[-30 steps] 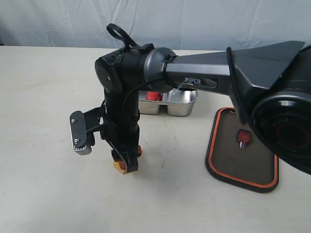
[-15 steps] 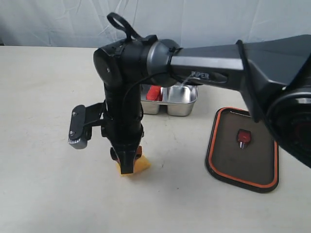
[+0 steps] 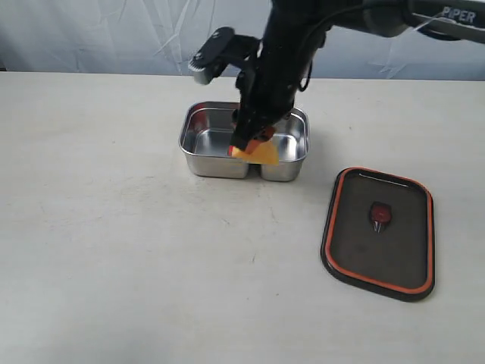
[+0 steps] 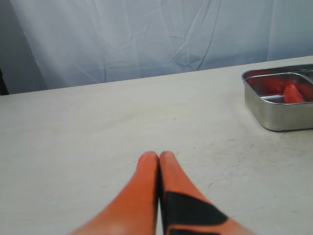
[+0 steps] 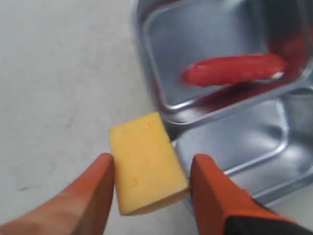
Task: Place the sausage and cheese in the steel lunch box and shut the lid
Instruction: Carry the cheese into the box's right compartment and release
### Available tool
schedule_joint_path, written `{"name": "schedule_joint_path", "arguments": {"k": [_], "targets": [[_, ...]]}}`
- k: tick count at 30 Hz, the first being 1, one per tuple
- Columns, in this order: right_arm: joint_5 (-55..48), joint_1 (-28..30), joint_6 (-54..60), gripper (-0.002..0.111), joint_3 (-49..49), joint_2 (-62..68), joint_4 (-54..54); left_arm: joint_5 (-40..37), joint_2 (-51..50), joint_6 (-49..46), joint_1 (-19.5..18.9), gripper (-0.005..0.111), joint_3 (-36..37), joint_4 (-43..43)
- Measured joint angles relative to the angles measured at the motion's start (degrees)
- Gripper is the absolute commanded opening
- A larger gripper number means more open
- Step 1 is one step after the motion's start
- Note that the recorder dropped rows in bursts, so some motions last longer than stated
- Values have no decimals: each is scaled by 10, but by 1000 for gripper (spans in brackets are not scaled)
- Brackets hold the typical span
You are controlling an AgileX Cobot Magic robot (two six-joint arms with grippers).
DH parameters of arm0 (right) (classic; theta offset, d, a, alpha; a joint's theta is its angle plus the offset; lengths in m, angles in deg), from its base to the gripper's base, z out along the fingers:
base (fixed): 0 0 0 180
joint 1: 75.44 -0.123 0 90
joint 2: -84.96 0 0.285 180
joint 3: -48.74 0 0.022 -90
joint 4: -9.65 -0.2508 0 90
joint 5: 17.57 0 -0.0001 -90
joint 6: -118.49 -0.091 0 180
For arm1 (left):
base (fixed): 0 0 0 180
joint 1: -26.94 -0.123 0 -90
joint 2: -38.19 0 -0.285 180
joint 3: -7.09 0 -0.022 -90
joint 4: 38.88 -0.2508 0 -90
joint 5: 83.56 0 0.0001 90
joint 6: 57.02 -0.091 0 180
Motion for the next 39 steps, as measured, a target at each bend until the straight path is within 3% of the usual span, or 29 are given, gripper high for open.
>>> {"name": "schedule_joint_path", "arguments": {"k": [4,10,15,24,26,32,39], "targets": [[68,46,-17,-1,0,0,3,0,0,0,0,0,0,0],[152,66,-22,-1,0,7,10,0,0,0,0,0,0,0],[163,68,-45,-1,0,44,46,0,0,0,0,0,0,0],[173,68,-183,0,0,72,119,0,0,0,0,0,0,0],[173,68,-203,6,0,72,121,0,0,0,0,0,0,0],[166,68,-218,47,0,72,125,0,0,0,0,0,0,0],[145,68,-241,50,0,72,128,0,0,0,0,0,0,0]]}}
